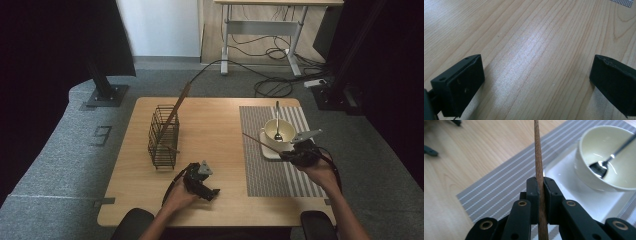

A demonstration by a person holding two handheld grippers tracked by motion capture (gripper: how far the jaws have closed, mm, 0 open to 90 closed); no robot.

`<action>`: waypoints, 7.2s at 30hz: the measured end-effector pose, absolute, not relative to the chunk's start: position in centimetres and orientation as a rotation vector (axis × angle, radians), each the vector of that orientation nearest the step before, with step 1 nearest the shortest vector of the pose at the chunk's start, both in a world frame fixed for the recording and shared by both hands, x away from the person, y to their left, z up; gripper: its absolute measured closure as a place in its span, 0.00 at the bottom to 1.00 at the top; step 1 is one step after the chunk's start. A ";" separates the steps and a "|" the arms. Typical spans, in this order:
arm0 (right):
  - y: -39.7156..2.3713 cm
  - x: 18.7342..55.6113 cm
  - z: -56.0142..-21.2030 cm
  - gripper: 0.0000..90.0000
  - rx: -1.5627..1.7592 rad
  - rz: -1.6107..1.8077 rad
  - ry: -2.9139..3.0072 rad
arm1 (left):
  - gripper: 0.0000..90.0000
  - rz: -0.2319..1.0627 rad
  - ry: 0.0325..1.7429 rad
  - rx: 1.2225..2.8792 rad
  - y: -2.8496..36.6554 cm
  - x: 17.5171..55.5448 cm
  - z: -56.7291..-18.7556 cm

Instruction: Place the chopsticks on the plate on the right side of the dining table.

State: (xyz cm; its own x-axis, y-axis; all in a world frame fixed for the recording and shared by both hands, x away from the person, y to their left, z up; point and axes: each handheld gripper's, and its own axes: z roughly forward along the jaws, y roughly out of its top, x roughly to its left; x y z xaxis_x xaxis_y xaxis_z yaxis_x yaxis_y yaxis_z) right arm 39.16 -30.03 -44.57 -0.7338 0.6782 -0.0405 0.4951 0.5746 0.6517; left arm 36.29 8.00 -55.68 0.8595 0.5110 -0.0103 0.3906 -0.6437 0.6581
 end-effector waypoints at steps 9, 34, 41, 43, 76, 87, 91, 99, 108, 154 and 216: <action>-31.2 40.7 -46.1 0.92 1.041 0.854 2.500 | 0.00 0.230 0.650 2.349 8.0 36.3 -55.7; -32.6 44.2 -50.2 0.91 1.133 0.756 2.523 | 0.00 0.231 0.659 2.345 7.9 36.3 -55.7; -33.0 44.7 -50.7 0.87 1.153 0.729 2.518 | 0.00 0.231 0.660 2.345 7.9 36.3 -55.7; -33.2 44.9 -50.8 0.86 1.160 0.727 2.516 | 0.00 0.232 0.660 2.345 7.9 36.3 -55.7; -32.3 41.3 -50.3 0.18 1.174 0.814 2.374 | 0.00 0.235 0.661 2.344 7.8 36.3 -55.7; -30.6 39.6 -52.4 0.00 1.232 0.920 2.304 | 0.00 0.234 0.663 2.345 7.8 36.2 -55.7; -30.2 39.1 -52.9 0.00 1.208 0.890 2.291 | 0.00 0.234 0.661 2.347 7.8 36.3 -55.7; -30.1 38.4 -53.9 0.00 1.197 0.898 2.273 | 0.00 0.234 0.661 2.347 7.8 36.3 -55.7; -31.2 38.3 -54.3 0.01 1.228 0.883 2.256 | 0.00 0.234 0.662 2.347 7.8 36.3 -55.7; -33.9 42.0 -55.5 0.00 1.321 0.907 2.130 | 0.00 0.232 0.654 2.350 7.6 36.3 -55.7; -35.1 38.9 -53.9 0.00 1.306 0.922 2.119 | 0.00 0.231 0.654 2.350 7.6 36.3 -55.7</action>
